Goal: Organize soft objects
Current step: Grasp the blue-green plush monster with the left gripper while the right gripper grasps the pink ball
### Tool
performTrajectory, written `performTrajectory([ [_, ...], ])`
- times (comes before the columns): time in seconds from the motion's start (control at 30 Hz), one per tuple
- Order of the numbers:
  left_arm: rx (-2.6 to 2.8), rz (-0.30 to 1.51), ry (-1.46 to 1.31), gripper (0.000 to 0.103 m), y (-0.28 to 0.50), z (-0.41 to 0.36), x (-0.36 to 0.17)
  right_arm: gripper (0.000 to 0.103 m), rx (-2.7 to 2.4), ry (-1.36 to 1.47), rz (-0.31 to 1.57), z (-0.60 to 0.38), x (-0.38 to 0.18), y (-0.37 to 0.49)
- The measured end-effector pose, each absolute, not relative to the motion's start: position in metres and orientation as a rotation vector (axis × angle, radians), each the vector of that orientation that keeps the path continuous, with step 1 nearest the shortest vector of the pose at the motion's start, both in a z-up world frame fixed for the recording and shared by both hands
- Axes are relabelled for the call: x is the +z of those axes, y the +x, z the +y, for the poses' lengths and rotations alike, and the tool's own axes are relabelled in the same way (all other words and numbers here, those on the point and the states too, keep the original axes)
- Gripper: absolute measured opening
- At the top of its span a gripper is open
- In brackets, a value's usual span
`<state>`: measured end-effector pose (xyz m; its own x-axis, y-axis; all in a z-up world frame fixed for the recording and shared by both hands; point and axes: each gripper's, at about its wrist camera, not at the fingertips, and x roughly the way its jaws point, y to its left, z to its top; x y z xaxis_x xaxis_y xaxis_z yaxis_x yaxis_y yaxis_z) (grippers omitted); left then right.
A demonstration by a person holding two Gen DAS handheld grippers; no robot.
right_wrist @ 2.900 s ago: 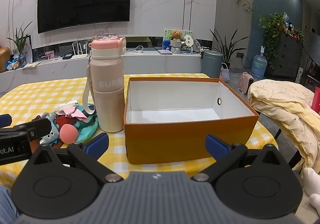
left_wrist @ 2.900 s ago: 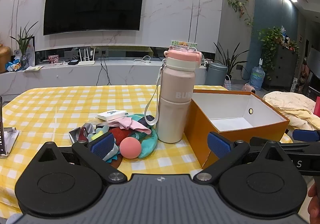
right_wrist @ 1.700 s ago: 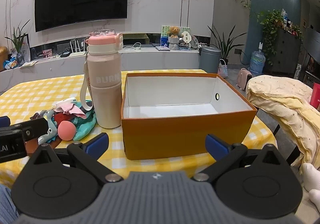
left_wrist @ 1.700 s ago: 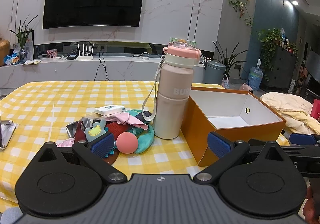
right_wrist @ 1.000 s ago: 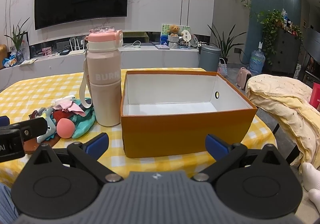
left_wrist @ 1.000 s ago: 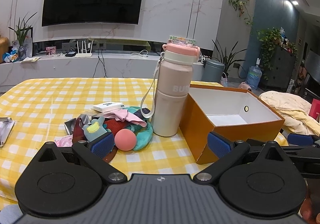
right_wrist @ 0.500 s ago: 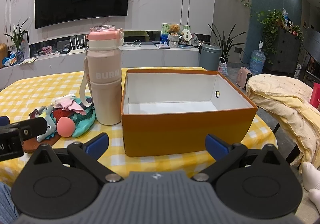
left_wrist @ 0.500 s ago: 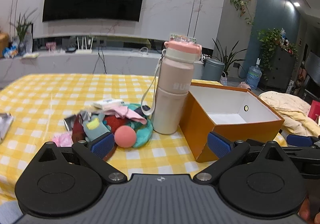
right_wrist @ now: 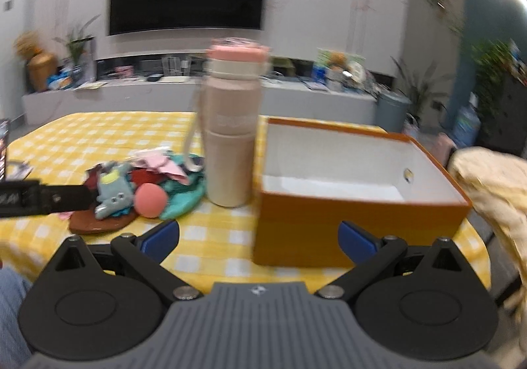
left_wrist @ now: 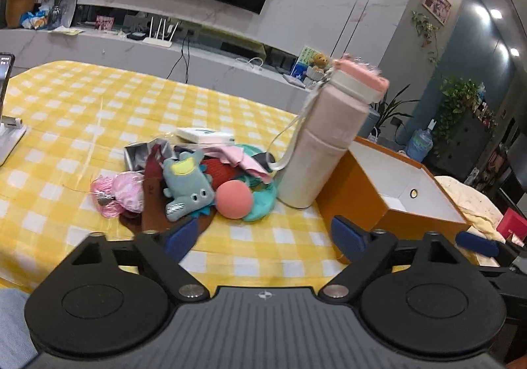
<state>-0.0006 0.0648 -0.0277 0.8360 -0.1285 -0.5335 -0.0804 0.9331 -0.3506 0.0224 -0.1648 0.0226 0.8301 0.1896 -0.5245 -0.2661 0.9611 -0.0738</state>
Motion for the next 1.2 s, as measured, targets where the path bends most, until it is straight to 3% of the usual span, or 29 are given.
performTrajectory([
  [0.07, -0.014, 0.587, -0.342, 0.085, 0.003, 0.070, -0.028, 0.100, 0.294, -0.187, 0.514, -0.153, 0.023, 0.023],
  [0.13, -0.021, 0.596, -0.314, 0.080, 0.009, 0.075, -0.027, 0.097, 0.345, -0.225, 0.494, -0.142, 0.022, 0.025],
  [0.27, -0.053, 0.623, -0.264, 0.069, 0.027, 0.083, -0.029, 0.082, 0.447, -0.314, 0.473, -0.115, 0.016, 0.035],
  [0.5, -0.024, 0.710, -0.255, 0.069, 0.064, 0.105, -0.041, 0.055, 0.574, -0.393, 0.540, -0.074, -0.008, 0.080],
  [0.57, -0.012, 0.720, -0.274, 0.074, 0.074, 0.111, -0.044, 0.055, 0.601, -0.410, 0.586, -0.062, -0.018, 0.096],
  [1.2, 0.106, 0.899, -0.360, 0.077, 0.156, 0.128, -0.084, 0.052, 0.702, -0.378, 0.762, -0.014, -0.071, 0.173],
])
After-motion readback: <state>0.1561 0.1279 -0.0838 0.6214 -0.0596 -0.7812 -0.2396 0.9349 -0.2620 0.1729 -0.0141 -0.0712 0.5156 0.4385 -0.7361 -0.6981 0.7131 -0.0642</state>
